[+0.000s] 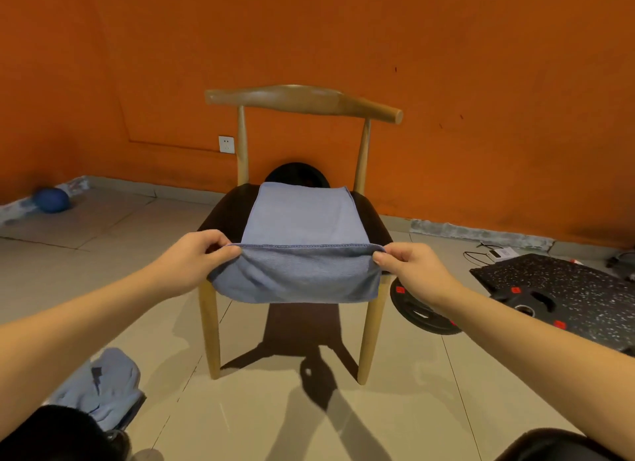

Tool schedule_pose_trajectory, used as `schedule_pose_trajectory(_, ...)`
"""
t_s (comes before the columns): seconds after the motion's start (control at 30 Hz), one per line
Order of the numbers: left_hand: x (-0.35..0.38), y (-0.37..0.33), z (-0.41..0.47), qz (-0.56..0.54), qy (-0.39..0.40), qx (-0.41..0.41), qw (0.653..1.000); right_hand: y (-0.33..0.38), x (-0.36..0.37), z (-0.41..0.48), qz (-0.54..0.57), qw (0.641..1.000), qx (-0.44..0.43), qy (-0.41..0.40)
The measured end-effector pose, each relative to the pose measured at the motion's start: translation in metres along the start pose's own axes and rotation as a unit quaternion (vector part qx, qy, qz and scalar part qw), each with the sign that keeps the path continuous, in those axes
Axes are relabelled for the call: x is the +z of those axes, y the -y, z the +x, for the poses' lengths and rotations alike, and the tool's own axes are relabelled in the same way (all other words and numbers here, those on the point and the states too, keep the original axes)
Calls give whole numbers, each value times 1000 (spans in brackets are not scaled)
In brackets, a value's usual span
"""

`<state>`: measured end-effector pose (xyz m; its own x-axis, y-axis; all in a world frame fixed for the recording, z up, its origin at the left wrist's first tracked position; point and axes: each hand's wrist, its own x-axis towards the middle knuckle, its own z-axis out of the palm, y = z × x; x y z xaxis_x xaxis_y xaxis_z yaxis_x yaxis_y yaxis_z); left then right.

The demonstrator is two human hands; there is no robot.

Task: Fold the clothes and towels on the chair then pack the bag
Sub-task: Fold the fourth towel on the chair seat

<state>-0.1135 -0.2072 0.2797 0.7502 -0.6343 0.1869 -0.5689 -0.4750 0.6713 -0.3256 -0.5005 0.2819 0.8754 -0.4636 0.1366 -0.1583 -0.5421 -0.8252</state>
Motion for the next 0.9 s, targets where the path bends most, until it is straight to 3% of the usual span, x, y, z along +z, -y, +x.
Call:
schedule_pose_trajectory(0.17,-28,-25,-17,-6,26,15,1000,34,-24,-9,-2,999,-44,29)
schedule_pose_trajectory(0.5,-57,-53,-36,-38,126,27,991,50,-51,-30,44,995,-12,92)
schedule_pose_trajectory(0.77,-66,-56,20,-50,95,-2,994,59,-45,26,14,1000,-15,-1)
schedule_pose_trajectory(0.9,-74,-49,87,-73,76,-42,994,61,-45,101,32,998,20,-59)
